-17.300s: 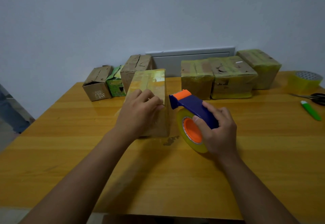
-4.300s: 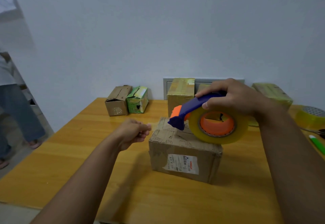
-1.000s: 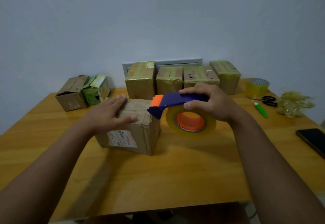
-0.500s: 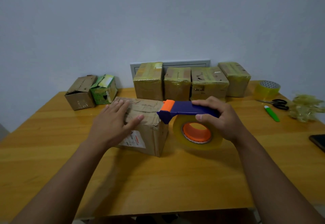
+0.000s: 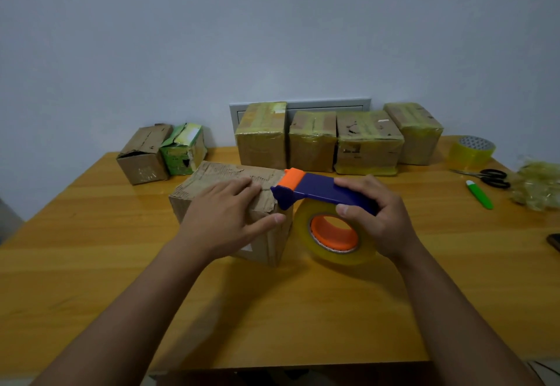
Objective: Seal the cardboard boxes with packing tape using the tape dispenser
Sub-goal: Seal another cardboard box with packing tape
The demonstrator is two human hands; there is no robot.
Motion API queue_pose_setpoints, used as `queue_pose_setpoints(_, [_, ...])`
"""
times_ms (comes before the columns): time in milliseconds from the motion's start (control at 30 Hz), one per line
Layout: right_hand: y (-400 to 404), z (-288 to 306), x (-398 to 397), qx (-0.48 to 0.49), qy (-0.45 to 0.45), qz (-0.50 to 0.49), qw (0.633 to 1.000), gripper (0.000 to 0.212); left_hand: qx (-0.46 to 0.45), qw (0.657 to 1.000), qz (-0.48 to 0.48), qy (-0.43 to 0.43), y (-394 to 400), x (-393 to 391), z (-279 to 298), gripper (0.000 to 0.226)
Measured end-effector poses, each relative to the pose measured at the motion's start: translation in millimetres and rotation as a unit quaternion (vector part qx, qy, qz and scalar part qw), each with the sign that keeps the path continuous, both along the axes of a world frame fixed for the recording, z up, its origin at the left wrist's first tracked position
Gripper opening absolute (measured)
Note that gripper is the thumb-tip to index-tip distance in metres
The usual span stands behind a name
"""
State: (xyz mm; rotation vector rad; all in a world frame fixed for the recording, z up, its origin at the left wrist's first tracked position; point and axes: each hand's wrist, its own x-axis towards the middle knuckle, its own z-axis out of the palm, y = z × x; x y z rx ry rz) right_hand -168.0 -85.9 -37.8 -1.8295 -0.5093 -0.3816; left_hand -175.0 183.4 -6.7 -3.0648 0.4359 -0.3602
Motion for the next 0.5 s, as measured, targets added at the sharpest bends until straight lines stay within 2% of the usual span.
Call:
queue_pose_setpoints(167, [25,-11,-1,0.023,0.011,-0.007,1.0,0.055,-0.026,0.999,-0.03,-0.003,7,5,-4,0.093])
queue_pose_setpoints(300, [37,-18,-1,0.043,0.019,-0.009,0.999,0.06,-0.007,0.999,-0.044,-0.006,13,9,-6,0.085])
queue_pose_setpoints(500, [22,-20,0,0.001,0.019,0.017,1.0,0.059,-0.009,0.997,-0.066,-0.047,17,12,-14,0.068])
